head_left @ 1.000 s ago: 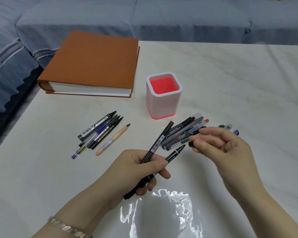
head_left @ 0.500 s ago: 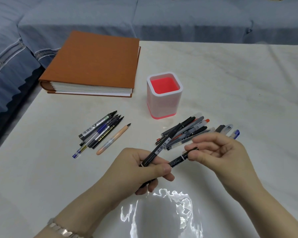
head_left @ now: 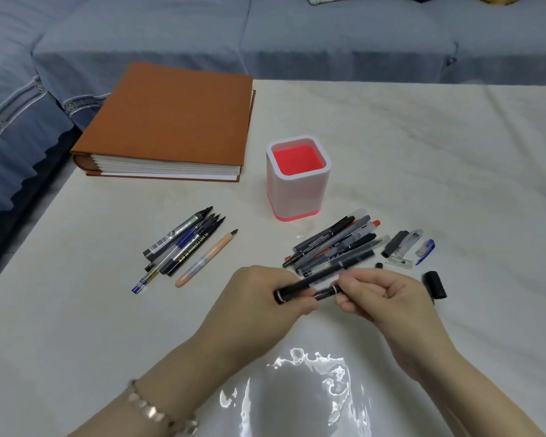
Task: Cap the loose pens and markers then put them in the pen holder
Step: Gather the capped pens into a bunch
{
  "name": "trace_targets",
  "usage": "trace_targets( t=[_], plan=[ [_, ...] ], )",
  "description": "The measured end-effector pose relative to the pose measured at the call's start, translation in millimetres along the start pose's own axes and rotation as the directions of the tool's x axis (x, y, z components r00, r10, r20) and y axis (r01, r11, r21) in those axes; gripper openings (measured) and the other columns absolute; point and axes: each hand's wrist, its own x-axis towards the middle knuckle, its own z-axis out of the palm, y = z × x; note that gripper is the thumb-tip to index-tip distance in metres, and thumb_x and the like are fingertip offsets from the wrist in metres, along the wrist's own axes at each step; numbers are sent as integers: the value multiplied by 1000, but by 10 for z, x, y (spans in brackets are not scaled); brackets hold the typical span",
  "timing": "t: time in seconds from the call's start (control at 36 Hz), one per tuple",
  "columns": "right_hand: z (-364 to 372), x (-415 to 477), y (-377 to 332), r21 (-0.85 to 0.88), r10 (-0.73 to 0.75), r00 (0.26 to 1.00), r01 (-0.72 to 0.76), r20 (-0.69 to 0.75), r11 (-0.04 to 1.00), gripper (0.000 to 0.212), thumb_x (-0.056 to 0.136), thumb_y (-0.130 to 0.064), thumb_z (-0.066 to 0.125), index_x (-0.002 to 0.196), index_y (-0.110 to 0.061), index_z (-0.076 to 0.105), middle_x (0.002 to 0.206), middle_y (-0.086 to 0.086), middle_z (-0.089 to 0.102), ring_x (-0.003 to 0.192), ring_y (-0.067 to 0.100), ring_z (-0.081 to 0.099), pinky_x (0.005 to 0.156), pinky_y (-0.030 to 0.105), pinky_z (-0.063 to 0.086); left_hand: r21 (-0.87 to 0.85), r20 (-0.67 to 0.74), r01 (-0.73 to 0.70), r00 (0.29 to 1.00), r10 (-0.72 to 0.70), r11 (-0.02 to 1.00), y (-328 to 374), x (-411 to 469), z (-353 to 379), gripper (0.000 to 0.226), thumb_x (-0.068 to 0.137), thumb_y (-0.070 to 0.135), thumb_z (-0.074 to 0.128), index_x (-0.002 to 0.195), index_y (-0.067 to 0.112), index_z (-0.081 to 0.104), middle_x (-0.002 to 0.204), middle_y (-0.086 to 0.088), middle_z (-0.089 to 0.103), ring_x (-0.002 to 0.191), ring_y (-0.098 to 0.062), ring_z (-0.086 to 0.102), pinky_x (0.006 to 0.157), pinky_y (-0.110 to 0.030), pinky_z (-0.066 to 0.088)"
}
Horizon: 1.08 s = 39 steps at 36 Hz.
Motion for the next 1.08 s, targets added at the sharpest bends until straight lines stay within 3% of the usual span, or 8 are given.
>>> trace_targets(
  t=[0.17, 0.31, 0.39, 0.47, 0.64, 0.83, 0.97, 1.08],
  plan=[
    [-12, 54, -94, -4, -88, 996, 88, -31, 996, 9, 77, -1, 65, 80, -9, 67, 51, 1, 66, 45, 8, 60, 53, 15, 52, -265, 273, 261, 943, -187, 928, -30, 61, -17, 10, 85, 19, 60, 78, 13, 62, 64, -4, 70, 42, -9, 49, 38, -17, 35],
    [-108, 108, -41, -225, -202, 977, 181, -74, 957, 17, 80, -1, 63, 82, -18, 64, 59, -6, 68, 52, 6, 61, 59, 15, 52, -146, 293, 286, 927, -234, 947, -148, 25, -40, 33, 91, 29, 50, 63, 12, 55, 52, 2, 50, 38, -7, 33, 38, -16, 27],
    [-149, 113, 38, -688, -482, 867, 425, 125, 588, 24, 80, -13, 65, 95, -32, 61, 100, -19, 61, 91, -1, 53, 82, 7, 39, -167, 283, 300, 927, -245, 939, -184, 20, -45, 27, 92, 25, 50, 77, 9, 65, 52, 5, 50, 37, -5, 33, 37, -15, 26],
    [-151, 158, 94, -783, -562, 683, 614, 466, 97, 46, 69, -20, 69, 113, -25, 56, 125, -3, 54, 112, 16, 38, 101, 20, 27, -183, 289, 308, 925, -248, 934, -184, 42, -53, 24, 92, 23, 50, 87, 8, 68, 50, 8, 52, 36, -4, 33, 35, -15, 25],
    [-16, 213, 137, -653, -419, 521, 702, 743, -284, 41, 74, -8, 50, 114, -20, 48, 92, -5, 64, 87, 13, 58, 93, 28, 29, -182, 375, 288, 904, -205, 940, -108, 68, -79, 24, 90, 25, 52, 71, 12, 56, 50, 1, 56, 34, -8, 31, 37, -15, 22],
    [-90, 431, 99, -730, -392, 618, 610, 682, -308, 49, 67, -12, 30, 101, -17, 64, 75, -2, 65, 64, 18, 62, 60, 20, 46, -226, -27, 237, 968, -250, 945, -240, 111, -135, 24, 92, 29, 46, 90, 12, 62, 65, -1, 67, 54, -13, 59, 47, -18, 42],
    [-218, 797, 23, -874, -477, 738, 454, 478, -175, 33, 81, -10, 53, 114, -7, 57, 85, 13, 60, 74, 36, 58, 66, 38, 46, 459, -350, 73, 931, 104, 885, -659, 195, -365, 24, 88, 20, 47, 107, 13, 60, 109, 1, 58, 101, -20, 54, 77, -25, 39],
    [-183, 984, 39, -866, -487, 720, 461, 494, -196, 34, 77, -9, 69, 109, -6, 61, 82, 12, 61, 72, 35, 58, 66, 40, 47, 612, -353, 87, 919, 173, 786, -826, 332, -449, 27, 79, 13, 47, 99, 7, 63, 101, -8, 63, 94, -33, 55, 78, -37, 43]
  ],
)
